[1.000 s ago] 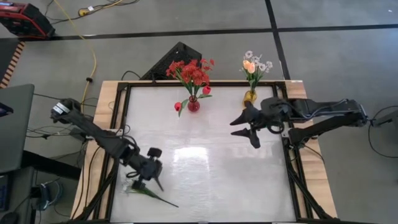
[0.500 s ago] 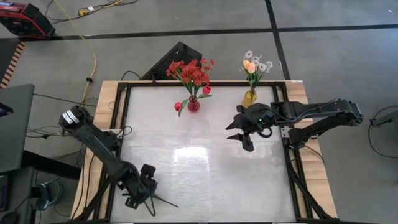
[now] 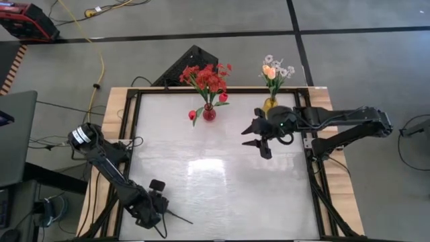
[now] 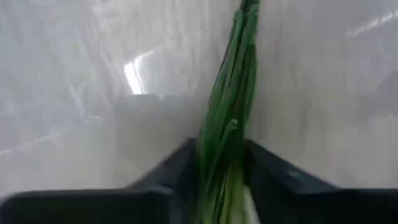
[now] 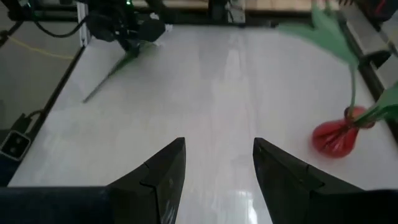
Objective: Sort flowers into vase by color
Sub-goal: Put the white flowers into the yellow vase
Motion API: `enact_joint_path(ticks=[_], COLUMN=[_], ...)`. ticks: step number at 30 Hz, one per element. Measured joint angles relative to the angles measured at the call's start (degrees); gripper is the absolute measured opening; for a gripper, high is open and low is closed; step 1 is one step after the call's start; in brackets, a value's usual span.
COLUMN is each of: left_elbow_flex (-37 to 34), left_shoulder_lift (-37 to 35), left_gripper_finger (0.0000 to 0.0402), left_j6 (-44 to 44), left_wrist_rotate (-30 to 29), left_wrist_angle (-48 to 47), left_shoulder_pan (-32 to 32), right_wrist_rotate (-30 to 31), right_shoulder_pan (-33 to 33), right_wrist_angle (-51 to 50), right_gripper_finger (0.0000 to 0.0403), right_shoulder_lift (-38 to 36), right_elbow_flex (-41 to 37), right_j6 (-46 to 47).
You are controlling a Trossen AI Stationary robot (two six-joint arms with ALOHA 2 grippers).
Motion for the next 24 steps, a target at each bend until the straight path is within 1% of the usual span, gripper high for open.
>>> enact_joint_path(ticks=[2, 3, 4, 8, 10, 12, 15, 18, 20, 22, 23, 24], left_elbow_flex=[1.32, 1.96, 2.60, 2.95, 3.02, 3.06, 3.06, 3.11, 3.12, 3.12, 3.12, 3.12], left_shoulder_lift=[-2.01, -3.48, -4.86, -11.57, -15.34, -19.03, -23.03, -24.80, -24.26, -22.63, -21.70, -20.76], left_gripper_finger=[0.0050, 0.0026, 0.0016, 0.0013, 0.0008, 0.0004, 0.0004, 0.0003, 0.0003, 0.0003, 0.0003, 0.0003], left_j6=[2.74, 4.02, 4.78, 4.49, 3.78, 2.98, -2.22, -10.35, -13.67, -14.62, -13.78, -12.42], left_wrist_rotate=[-0.84, -1.10, -1.11, -1.25, -0.88, 0.59, 6.22, 15.44, 23.41, 29.73, 31.59, 32.21], left_wrist_angle=[-4.28, -5.46, -5.74, -9.31, -8.63, -8.00, -3.86, 1.75, 4.28, 4.53, 4.22, 3.63], left_shoulder_pan=[0.88, 1.67, 2.70, 9.49, 14.30, 20.62, 30.42, 38.67, 42.23, 44.02, 44.74, 45.46], right_wrist_rotate=[0.02, 0.04, 0.06, 0.15, 0.17, 0.20, 0.28, 0.33, 0.33, 0.38, 0.60, 1.05], right_shoulder_pan=[-0.01, 0.02, 0.02, 0.02, 0.02, 0.02, 0.63, 1.86, 2.92, 3.77, 4.04, 4.13], right_wrist_angle=[0.13, 0.24, 0.25, 1.43, 2.71, 3.41, 3.32, 3.61, 3.62, 2.81, 2.12, 1.83], right_gripper_finger=[0.0214, 0.0214, 0.0214, 0.0214, 0.0214, 0.0214, 0.0214, 0.0214, 0.0214, 0.0214, 0.0214, 0.0214], right_shoulder_lift=[0.08, 0.08, 0.08, 0.08, 0.11, 0.77, 1.98, 3.23, 4.51, 6.17, 7.19, 8.27], right_elbow_flex=[1.09, 1.64, 2.22, 3.61, 3.62, 3.64, 3.66, 3.66, 3.66, 3.66, 3.66, 3.66], right_j6=[-0.18, -0.78, -1.95, -7.06, -8.42, -9.86, -11.53, -11.52, -10.94, -10.70, -11.30, -12.50])
